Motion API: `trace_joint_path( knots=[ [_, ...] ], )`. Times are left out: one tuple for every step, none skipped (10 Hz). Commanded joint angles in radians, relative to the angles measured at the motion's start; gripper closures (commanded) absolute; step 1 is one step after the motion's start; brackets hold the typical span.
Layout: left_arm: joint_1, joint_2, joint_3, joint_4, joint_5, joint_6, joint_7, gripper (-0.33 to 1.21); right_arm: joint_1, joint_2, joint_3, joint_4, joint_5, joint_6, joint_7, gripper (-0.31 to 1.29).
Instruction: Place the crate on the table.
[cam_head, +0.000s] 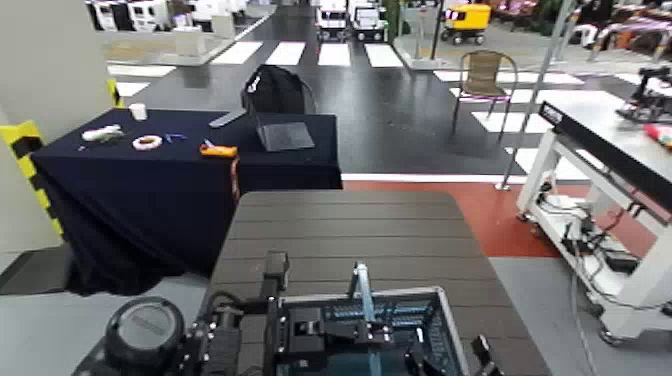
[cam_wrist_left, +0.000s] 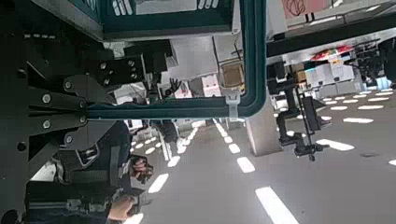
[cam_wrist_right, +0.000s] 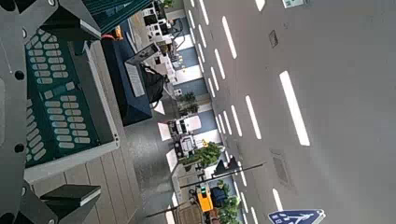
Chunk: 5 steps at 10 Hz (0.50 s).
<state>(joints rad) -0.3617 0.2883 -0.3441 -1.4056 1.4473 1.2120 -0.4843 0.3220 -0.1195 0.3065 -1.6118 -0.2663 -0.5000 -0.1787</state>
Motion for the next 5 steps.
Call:
trace_joint_path(
  knots=[
    [-0.079,-0.001,-0.023,0.048,-0.053,-0.011,-0.003,1.20,-0.003,0.000,0.003,0.003,-0.001,0.000,-0.001,0.14],
    [-0.114,-0.003,-0.024,0.062,-0.077,-0.014,-0.005,1.20,-0.004,0.000,0.008,0.004,-0.002,0.000,0.001,0.14],
    [-0.151,-0.009,-0.039,0.096,-0.103,-0.023,-0.014,1.20,-0.004,-0.002,0.008,0.004,-0.005,0.000,0.001,0.14],
    [-0.183,-0.021,-0.056,0.140,-0.137,-0.039,-0.049,1.20,-0.003,-0.002,0.008,0.003,-0.007,-0.002,0.001,0.14],
    [-0.209,-0.037,-0.066,0.183,-0.150,-0.048,-0.068,1.20,-0.003,-0.002,0.008,0.003,-0.007,-0.003,-0.001,0.14]
  ],
)
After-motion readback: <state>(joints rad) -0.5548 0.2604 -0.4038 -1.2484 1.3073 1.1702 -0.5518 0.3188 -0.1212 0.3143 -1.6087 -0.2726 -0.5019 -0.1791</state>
